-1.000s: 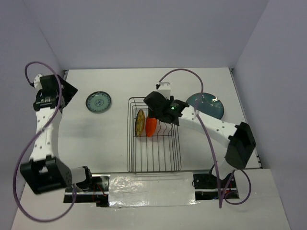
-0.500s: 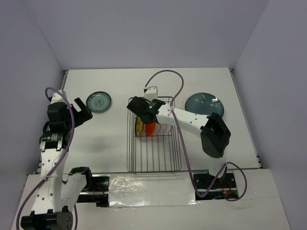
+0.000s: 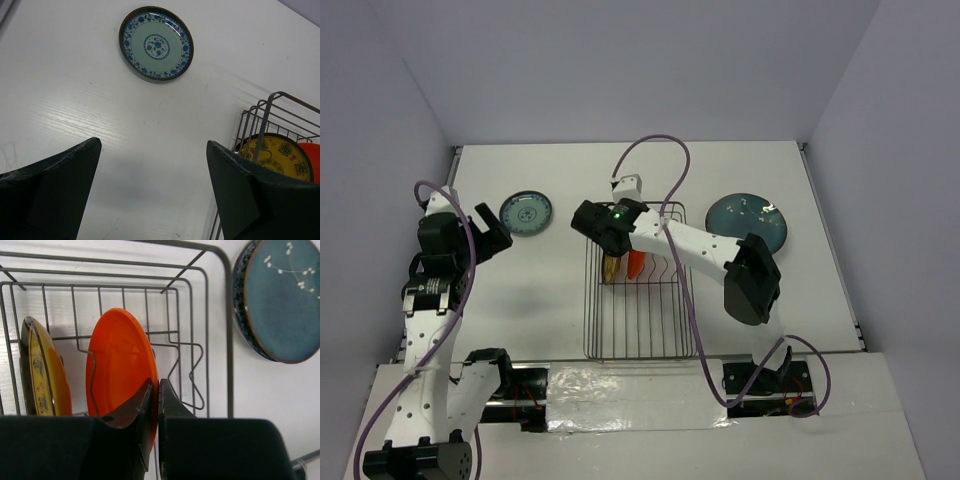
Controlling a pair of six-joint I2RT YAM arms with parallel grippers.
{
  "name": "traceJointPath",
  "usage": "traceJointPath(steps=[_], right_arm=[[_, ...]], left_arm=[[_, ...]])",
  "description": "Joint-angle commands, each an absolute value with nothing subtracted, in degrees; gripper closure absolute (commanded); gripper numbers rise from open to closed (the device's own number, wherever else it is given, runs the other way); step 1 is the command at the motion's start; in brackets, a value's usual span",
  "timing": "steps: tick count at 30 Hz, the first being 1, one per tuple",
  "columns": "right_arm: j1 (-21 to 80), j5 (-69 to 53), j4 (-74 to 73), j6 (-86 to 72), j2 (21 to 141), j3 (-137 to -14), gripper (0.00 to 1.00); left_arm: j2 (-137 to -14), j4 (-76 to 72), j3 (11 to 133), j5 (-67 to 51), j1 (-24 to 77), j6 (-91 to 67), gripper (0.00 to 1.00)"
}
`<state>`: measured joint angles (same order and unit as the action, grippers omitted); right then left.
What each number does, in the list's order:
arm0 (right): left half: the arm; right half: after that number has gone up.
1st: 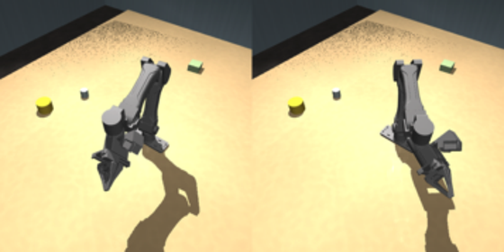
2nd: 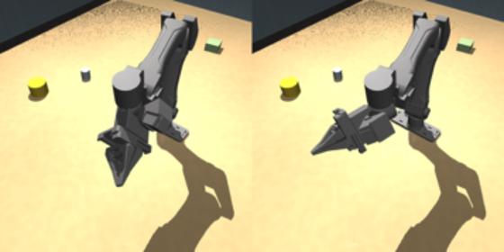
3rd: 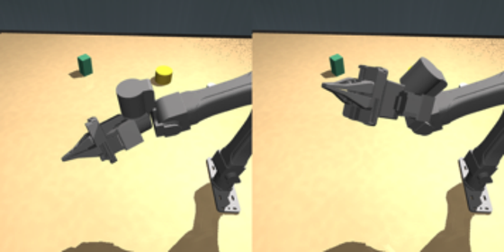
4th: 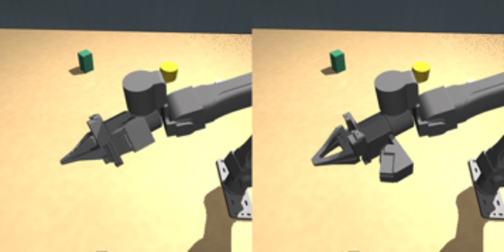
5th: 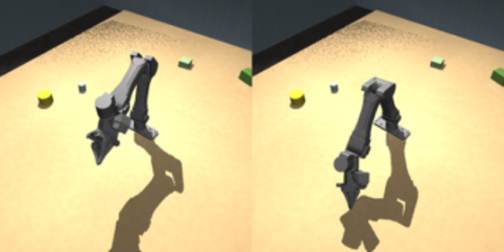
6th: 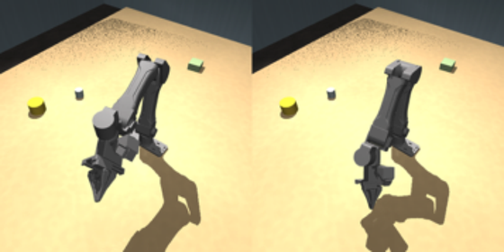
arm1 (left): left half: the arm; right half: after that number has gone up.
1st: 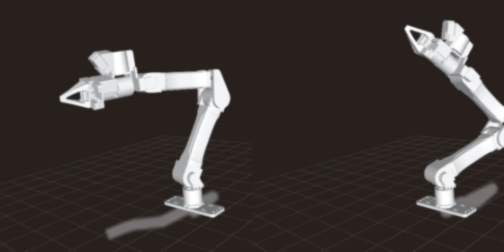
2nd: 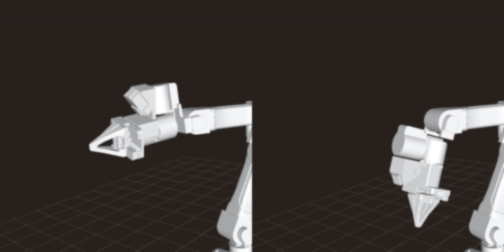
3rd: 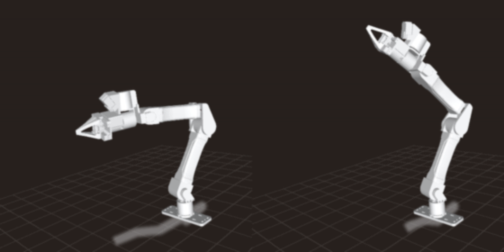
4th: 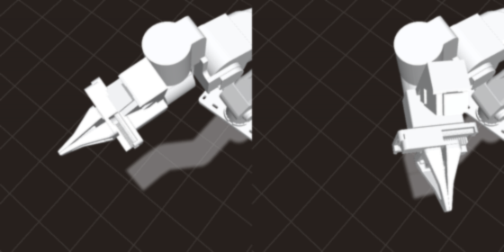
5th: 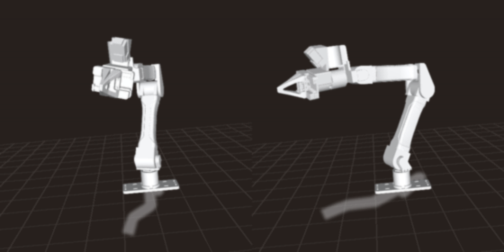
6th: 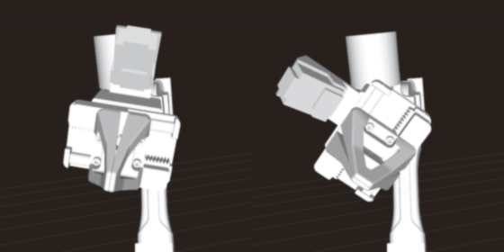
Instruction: Unload the plates from the dish rack
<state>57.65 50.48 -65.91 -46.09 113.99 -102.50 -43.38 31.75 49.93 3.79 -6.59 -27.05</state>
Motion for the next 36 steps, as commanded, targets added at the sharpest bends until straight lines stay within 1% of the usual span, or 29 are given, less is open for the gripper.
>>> traceJointPath(steps=[1,4,8,9,11,12,13,15,16,18,19,21,22,23,24,25,26,27,29,30,31,33,35,36], right_arm=[[58.45,55.19,-68.99,-48.61,112.94,-108.44,0.98],[58.45,55.81,-68.99,-45.36,112.24,-110.73,0.98],[58.97,58.96,-74.69,-41.93,111.10,-116.00,0.99],[59.32,61.32,-76.53,-41.23,110.75,-117.23,0.99],[60.38,64.76,-81.46,-40.08,109.08,-122.32,0.99],[60.82,65.30,-82.43,-38.69,108.38,-122.87,0.99],[61.34,65.39,-82.44,-37.28,107.24,-122.96,0.99],[62.49,64.78,-82.44,-35.77,103.46,-122.87,0.99],[62.84,64.51,-82.44,-35.68,102.23,-122.78,0.99],[63.46,63.55,-82.35,-35.77,98.98,-122.26,0.99],[63.46,60.41,-80.96,-35.77,97.83,-121.73,0.99],[63.72,55.75,-73.35,-30.87,91.26,-114.73,0.99],[63.81,49.28,-61.55,-25.46,88.01,-110.87,0.99],[63.81,45.65,-55.26,-23.23,84.76,-102.65,0.99],[63.72,42.40,-49.71,-22.51,78.64,-99.18,0.99],[63.72,36.79,-40.78,-21.54,76.05,-93.31,0.99],[63.55,34.22,-36.78,-21.10,73.59,-90.82,1.00],[63.46,31.84,-29.43,-20.66,69.91,-88.44,1.00],[63.46,27.10,-24.10,-20.13,67.60,-83.88,1.00],[63.28,26.29,-20.43,-20.21,66.46,-82.89,1.00],[63.28,26.02,-19.00,-20.48,66.18,-82.10,1.00],[63.19,25.75,-16.98,-21.18,65.92,-80.69,1.00],[63.02,24.88,-15.39,-21.36,65.83,-79.37,1.00],[63.02,24.79,-14.34,-21.62,65.74,-78.93,1.00]], left_arm=[[-42.63,30.06,51.06,4.04,-6.42,-26.02,0.00],[-42.71,29.80,51.06,3.61,-6.42,-26.02,0.01],[-42.80,29.27,51.24,1.76,-6.42,-25.93,0.00],[-43.06,29.01,51.33,0.63,-6.42,-25.93,0.00],[-43.77,27.52,51.77,-7.61,-6.33,-26.19,0.01],[-44.03,26.03,51.94,-11.30,-6.33,-26.54,0.00],[-44.47,24.97,52.12,-20.30,-6.33,-27.76,0.01],[-45.26,21.55,51.60,-29.75,-6.24,-29.96,0.01],[-45.35,16.83,51.33,-37.71,-6.07,-32.84,0.00],[-45.18,11.98,50.98,-43.04,-5.19,-35.85,0.00],[-45.18,8.12,51.06,-46.20,-3.45,-37.69,0.00],[-45.53,6.68,52.82,-46.93,-0.98,-38.23,0.00],[-46.31,7.29,53.78,-46.06,2.25,-37.36,0.01],[-46.93,8.34,55.70,-45.01,3.76,-36.66,0.00],[-47.54,9.39,56.59,-43.96,5.35,-35.78,0.00],[-48.94,12.01,58.08,-41.51,8.06,-33.86,0.01],[-49.65,13.43,58.10,-40.18,9.30,-32.79,0.01],[-50.27,14.32,59.05,-39.12,10.36,-31.65,0.02],[-51.94,14.85,59.15,-37.89,13.00,-31.29,0.04],[-52.55,14.33,58.89,-37.97,13.70,-31.72,0.10],[-52.73,13.37,58.45,-38.06,14.93,-32.16,0.14],[-53.43,11.78,57.75,-37.01,16.51,-32.96,0.17],[-54.14,11.95,58.01,-36.56,17.22,-32.87,0.24],[-54.84,11.95,58.18,-36.56,17.57,-32.87,0.35]])
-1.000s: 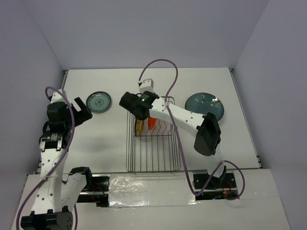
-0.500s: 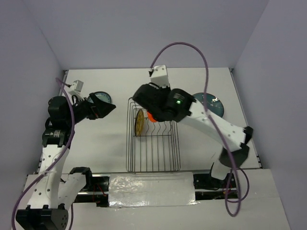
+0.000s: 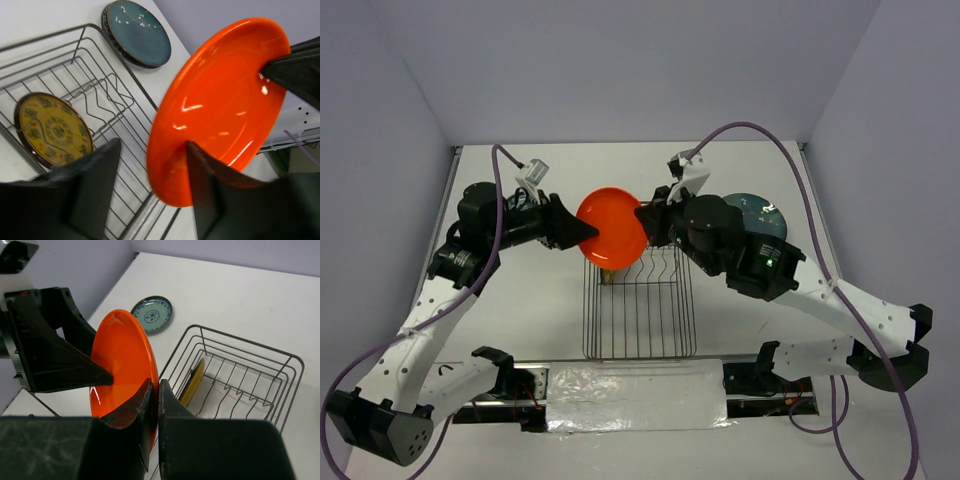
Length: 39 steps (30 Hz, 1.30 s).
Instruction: Unload the plates from the dish rack
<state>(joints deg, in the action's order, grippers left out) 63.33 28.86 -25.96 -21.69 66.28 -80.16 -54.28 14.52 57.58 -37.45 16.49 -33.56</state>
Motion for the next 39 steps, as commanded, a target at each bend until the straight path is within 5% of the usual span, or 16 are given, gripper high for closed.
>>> traceJointPath(steps=[1,2,3,5,9,13,20,30,39], right_arm=[[62.84,24.79,-13.54,-21.88,65.22,-78.32,1.00],[62.49,24.18,-12.23,-22.23,64.95,-76.83,1.00],[61.88,23.56,-11.78,-22.58,64.86,-76.12,1.00],[59.77,21.55,-12.12,-24.08,65.04,-75.06,0.94],[55.82,24.06,-16.95,-30.73,64.25,-72.78,0.23],[51.07,25.92,-22.14,-34.80,59.51,-66.56,0.19],[50.19,26.54,-25.31,-33.23,49.23,-58.89,0.19],[49.75,23.99,-29.09,-30.94,43.07,-55.73,0.19],[49.83,24.52,-29.53,-29.36,40.96,-55.02,0.19]], left_arm=[[-55.10,11.87,58.36,-36.82,17.84,-32.87,0.40],[-55.28,11.69,58.53,-37.17,17.93,-32.96,0.46],[-55.46,10.30,58.45,-38.31,18.02,-33.48,0.70],[-55.37,8.71,58.36,-38.94,18.02,-34.79,1.00],[-54.32,16.82,60.28,-17.60,17.76,-37.79,1.00],[-57.03,29.41,65.91,-2.13,11.10,-42.09,1.00],[-69.83,26.46,66.44,-4.48,-9.47,-47.81,1.00],[-94.12,24.08,75.93,-7.65,-13.71,-49.57,1.00],[-100.81,22.68,73.04,-7.29,-13.98,-50.62,0.81]])
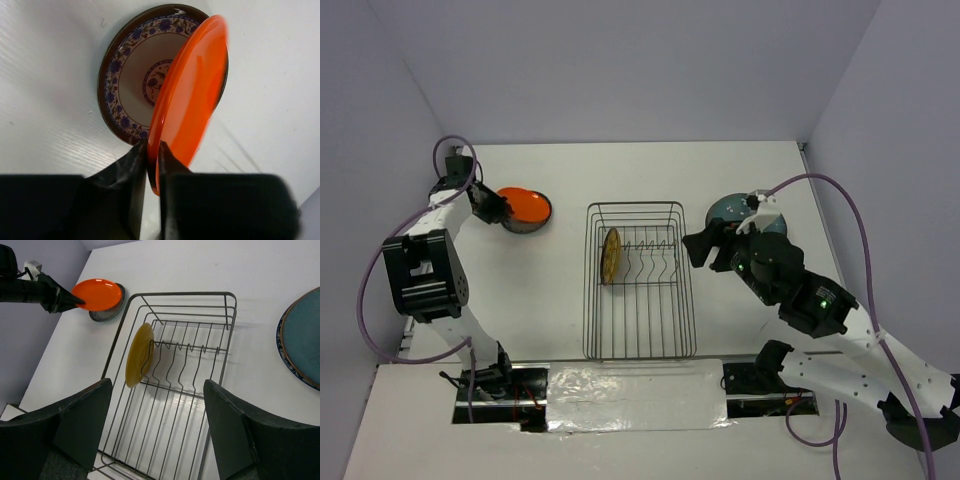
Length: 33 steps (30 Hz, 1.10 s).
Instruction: Unload the plates from the dish rack
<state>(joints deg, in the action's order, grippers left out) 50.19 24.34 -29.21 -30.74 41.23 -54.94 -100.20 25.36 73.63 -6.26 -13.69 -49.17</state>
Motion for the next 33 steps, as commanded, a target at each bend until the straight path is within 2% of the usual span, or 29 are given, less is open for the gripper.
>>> traceJointPath(steps=[1,2,3,6,7,9,12,14,18,26,28,33], right_arm=[[49.83,24.52,-29.44,-29.09,41.31,-55.02,0.19],[49.83,24.43,-29.36,-28.92,41.57,-55.02,0.19],[49.83,24.17,-29.27,-28.92,41.83,-55.11,0.19],[49.92,21.90,-28.92,-27.95,43.94,-55.19,0.18],[49.92,21.36,-29.61,-27.34,46.99,-56.50,0.00],[50.88,23.27,-35.20,-28.47,51.74,-60.62,0.00],[52.99,28.81,-41.11,-30.06,61.30,-64.33,0.00],[53.96,28.57,-41.66,-29.71,67.29,-66.96,0.00],[54.58,28.13,-39.04,-30.23,75.47,-70.22,0.00],[56.77,35.94,-41.74,-37.35,94.81,-87.95,0.01],[57.21,37.70,-44.11,-38.31,101.12,-91.83,0.04],[59.05,43.85,-52.90,-41.48,112.13,-102.89,0.26]], left_arm=[[-101.51,22.50,72.25,-7.47,-14.06,-50.71,0.71],[-101.69,22.33,71.90,-7.64,-14.06,-50.71,0.65],[-101.86,22.15,71.55,-7.91,-13.98,-50.89,0.53],[-101.34,22.15,70.23,-7.13,-13.97,-51.24,0.35],[-100.82,22.67,69.96,-6.60,-13.89,-51.24,0.31],[-100.37,25.82,71.18,-4.24,-13.97,-50.81,0.16],[-100.46,30.92,74.34,-0.89,-13.97,-48.96,0.01],[-100.46,37.77,78.82,4.11,-13.97,-47.99,0.00],[-93.99,41.57,81.74,6.50,-13.98,-45.27,0.00],[-68.60,39.03,70.43,-1.68,-9.69,-25.60,0.00],[-63.31,38.06,65.94,1.30,-7.04,-25.49,0.00],[-45.99,31.75,50.66,8.97,-4.92,-26.28,0.00]])
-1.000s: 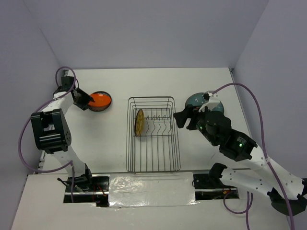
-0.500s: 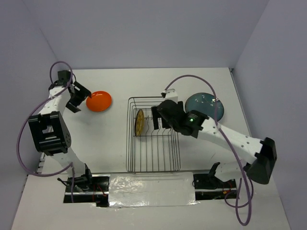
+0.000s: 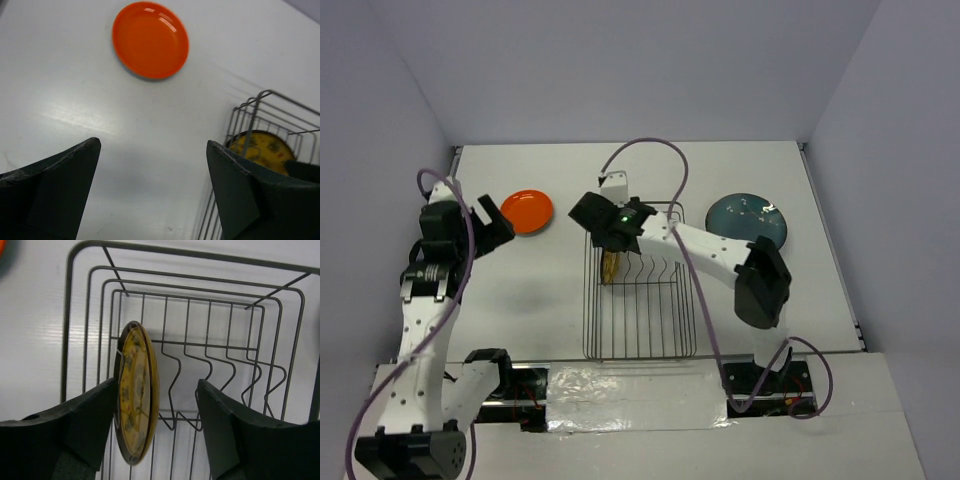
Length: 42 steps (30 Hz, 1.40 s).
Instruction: Unload the plates from the dish rack
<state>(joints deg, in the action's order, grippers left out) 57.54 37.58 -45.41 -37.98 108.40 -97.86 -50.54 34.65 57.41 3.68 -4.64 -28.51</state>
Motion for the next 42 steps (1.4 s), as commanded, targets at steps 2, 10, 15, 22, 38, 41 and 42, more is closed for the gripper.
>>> traceJointPath(steps=[2,10,15,22,38,41,42], right_arm=[[59.76,46.04,-54.57,-42.36,115.22,-105.10,0.37],[61.26,48.16,-58.79,-45.25,120.06,-108.72,0.67],[62.66,50.97,-63.45,-46.32,121.81,-113.11,0.78],[62.58,52.12,-66.18,-45.70,121.73,-116.10,0.96],[63.19,58.27,-79.10,-42.28,115.33,-127.71,0.98],[63.72,58.19,-79.02,-39.66,110.42,-125.69,0.98],[63.89,57.49,-76.14,-37.90,108.91,-124.55,0.99]], left_arm=[[-43.52,33.04,51.85,9.49,-4.57,-26.02,0.00],[-43.94,33.22,51.85,8.97,-4.57,-25.58,0.00],[-45.18,33.05,51.68,7.29,-4.57,-25.31,0.01],[-44.47,32.78,51.42,7.12,-4.39,-25.31,0.01],[-45.09,31.03,51.42,0.82,-4.31,-24.70,0.01],[-46.66,24.81,50.28,-19.80,-4.39,-25.31,0.01],[-47.02,22.44,49.66,-26.21,-4.31,-26.18,0.00]])
